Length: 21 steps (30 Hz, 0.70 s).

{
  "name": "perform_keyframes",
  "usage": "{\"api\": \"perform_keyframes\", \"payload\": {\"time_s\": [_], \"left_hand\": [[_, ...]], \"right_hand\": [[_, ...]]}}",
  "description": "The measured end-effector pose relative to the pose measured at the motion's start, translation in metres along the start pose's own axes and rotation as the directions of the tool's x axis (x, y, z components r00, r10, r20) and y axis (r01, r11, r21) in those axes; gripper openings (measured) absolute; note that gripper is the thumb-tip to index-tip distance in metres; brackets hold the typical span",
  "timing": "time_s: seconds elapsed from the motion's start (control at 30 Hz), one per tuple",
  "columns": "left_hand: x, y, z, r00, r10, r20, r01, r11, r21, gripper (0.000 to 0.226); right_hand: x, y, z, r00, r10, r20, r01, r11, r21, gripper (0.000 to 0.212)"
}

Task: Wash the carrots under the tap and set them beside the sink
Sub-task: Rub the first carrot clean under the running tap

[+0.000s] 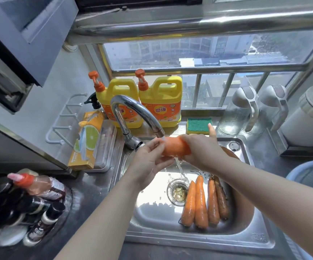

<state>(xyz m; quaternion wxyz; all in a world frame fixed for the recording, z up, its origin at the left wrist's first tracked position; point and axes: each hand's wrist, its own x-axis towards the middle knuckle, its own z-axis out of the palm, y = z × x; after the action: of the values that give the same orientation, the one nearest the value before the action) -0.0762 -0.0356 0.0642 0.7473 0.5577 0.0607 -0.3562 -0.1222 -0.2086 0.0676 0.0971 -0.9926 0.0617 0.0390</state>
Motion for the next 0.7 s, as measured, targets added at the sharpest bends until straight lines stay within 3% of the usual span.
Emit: {"api": "perform_keyframes", "payload": {"time_s": [0.07, 0.27, 0.43, 0.6, 0.7], "left_hand": [[-0.002, 0.0, -0.002, 0.999, -0.003, 0.041, 0.004, 1.0, -0.008, 0.034], [0.001, -0.002, 0.009, 0.99, 0.048, -0.131, -0.047, 0.999, 0.014, 0.011], [-0.005, -0.003, 0.006, 0.998, 0.051, 0.023, -0.051, 0.998, -0.024, 0.019], [0.0, -0.005, 0.009, 0.991, 0.024, -0.133, -0.035, 0.996, -0.08, 0.026], [-0.001, -0.002, 0.008, 0.996, 0.002, -0.084, -0.011, 0.995, -0.103, 0.027]], "right_hand": [[-0.001, 0.0, 0.0, 1.0, 0.003, 0.0, -0.003, 1.0, 0.006, 0.029], [-0.002, -0.004, 0.0, 0.999, -0.019, -0.032, 0.017, 0.998, -0.059, 0.023], [-0.002, 0.002, -0.003, 1.0, 0.004, -0.015, -0.004, 0.999, -0.037, 0.03], [-0.005, -0.004, -0.004, 0.999, -0.029, -0.043, 0.025, 0.995, -0.1, 0.028], [-0.005, 0.0, -0.006, 1.0, -0.006, -0.022, 0.005, 0.998, -0.069, 0.029]]}}
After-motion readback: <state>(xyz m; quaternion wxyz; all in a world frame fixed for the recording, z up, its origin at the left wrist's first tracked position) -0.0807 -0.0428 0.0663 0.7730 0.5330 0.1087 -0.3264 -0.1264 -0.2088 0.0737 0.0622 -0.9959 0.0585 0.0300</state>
